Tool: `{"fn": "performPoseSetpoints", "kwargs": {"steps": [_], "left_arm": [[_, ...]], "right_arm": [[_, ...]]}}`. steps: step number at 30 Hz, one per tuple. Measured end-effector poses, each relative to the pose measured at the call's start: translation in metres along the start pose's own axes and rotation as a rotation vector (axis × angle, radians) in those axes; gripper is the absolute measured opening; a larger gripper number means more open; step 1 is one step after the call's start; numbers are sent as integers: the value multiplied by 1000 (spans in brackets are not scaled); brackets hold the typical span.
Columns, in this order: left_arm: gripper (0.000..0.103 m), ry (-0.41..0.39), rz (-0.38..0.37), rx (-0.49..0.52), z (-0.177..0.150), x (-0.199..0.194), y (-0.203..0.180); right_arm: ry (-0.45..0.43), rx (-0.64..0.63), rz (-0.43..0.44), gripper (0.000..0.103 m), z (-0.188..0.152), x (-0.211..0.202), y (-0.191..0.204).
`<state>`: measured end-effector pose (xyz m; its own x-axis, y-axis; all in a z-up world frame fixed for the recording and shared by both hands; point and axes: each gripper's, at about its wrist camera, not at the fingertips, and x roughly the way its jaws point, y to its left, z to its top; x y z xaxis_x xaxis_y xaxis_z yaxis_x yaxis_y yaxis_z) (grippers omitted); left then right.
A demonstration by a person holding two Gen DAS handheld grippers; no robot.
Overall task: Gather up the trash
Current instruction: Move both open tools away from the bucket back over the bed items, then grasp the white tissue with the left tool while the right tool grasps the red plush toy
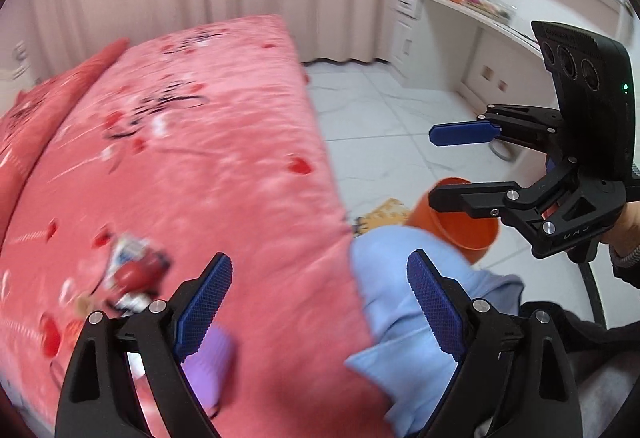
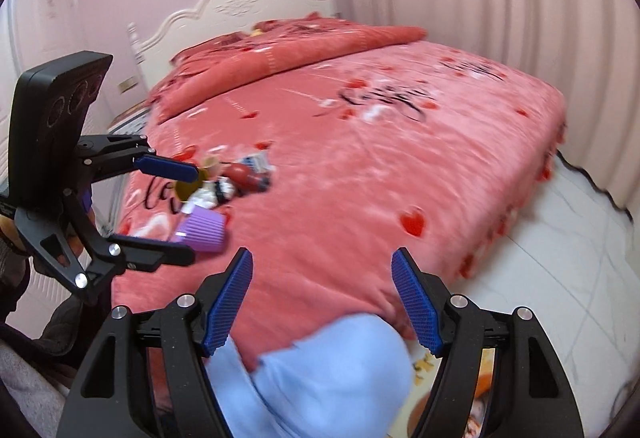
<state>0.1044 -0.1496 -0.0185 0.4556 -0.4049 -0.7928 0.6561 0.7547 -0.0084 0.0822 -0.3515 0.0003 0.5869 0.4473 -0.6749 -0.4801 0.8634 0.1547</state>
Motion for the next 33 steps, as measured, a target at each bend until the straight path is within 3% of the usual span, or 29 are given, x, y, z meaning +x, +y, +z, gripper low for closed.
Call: {"fn": "performPoseSetpoints", "kwargs": {"steps": [7,20,26,33], "left_arm": [[88,16,107,-128,-38,-30,53],[88,23,202,-298,-85,-59,131],[88,54,192,-330,-95,-48,155],[88,72,66,-305,-89,-13,159]], "right_arm": [[24,-101,88,72,32,39,48],[70,-232,195,72,72,102,108],[100,-261,220,72,84,132,121],[146,-270,235,72,92,172,117]]}}
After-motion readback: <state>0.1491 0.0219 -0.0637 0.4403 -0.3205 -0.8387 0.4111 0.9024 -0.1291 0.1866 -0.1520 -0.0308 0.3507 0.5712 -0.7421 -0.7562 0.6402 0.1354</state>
